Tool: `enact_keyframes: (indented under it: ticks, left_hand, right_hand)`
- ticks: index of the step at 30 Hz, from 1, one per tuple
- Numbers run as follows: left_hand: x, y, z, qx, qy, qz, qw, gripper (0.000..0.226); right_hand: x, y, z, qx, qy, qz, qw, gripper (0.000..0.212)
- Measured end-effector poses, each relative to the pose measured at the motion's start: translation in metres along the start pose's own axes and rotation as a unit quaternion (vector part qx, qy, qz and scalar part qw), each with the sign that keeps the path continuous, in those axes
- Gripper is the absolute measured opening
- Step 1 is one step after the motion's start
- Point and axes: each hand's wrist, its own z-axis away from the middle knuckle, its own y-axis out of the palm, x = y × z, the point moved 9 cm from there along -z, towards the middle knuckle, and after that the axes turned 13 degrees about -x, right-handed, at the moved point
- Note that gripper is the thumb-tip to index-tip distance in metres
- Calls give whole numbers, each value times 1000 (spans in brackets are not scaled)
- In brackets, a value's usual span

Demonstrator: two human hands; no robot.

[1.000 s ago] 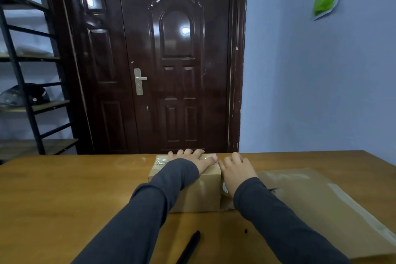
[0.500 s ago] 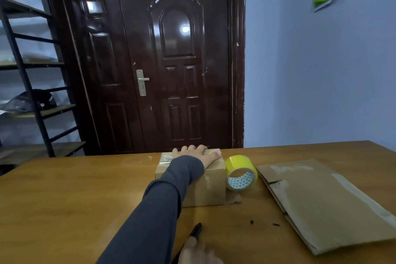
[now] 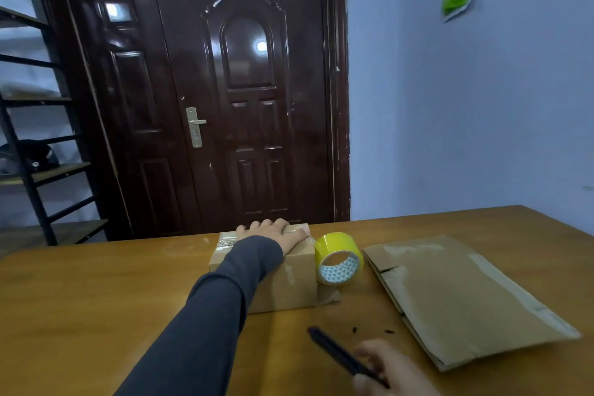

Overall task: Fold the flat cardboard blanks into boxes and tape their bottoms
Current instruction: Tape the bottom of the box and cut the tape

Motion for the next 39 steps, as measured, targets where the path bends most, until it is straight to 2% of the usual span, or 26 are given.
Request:
enact_keyframes:
  ticks: [1, 3, 5, 10, 12, 15, 17, 21, 28, 34, 39]
  left_hand:
    - [-1, 1, 0, 1, 1, 0, 1000, 74]
    - [0, 3, 0, 3, 1, -2, 1000, 72]
    - [0, 2, -1, -8, 2, 4, 1000, 67]
    - [-24, -12, -4, -52, 32, 5, 998, 52]
    - [-29, -10, -8, -33, -34, 27, 999, 51]
    - [-39, -4, -10, -24, -135, 72, 988, 67]
    - [-44, 4, -9, -27, -167, 20, 985, 71]
    - [-47, 15, -12, -46, -190, -63, 979, 55]
    - [-53, 21, -14, -21, -170, -144, 975, 47]
    - [-57, 24, -13, -9, -169, -157, 973, 50]
    - [-47, 25, -14, -2, -178, -105, 979, 69]
  right_hand:
    - [1, -9, 2, 0, -20, -21, 1000, 17]
    - [11, -22, -2, -11, 9, -59, 998, 16]
    - [12, -34, -15, -49, 29, -135, 989, 23]
    - [20, -30, -72, -130, 33, -209, 969, 35]
    - [29, -27, -86, -187, -19, -201, 961, 35]
    - [32, -21, -90, -244, -67, -176, 951, 34]
    - [30, -19, -87, -254, -88, -146, 952, 35]
    - [25, -27, -82, -279, -94, -136, 946, 33]
    - [28, -24, -81, -286, -118, -145, 940, 30]
    - [25, -23, -82, -270, -108, -168, 942, 29]
    - [23, -20, -87, -270, -98, -168, 943, 30]
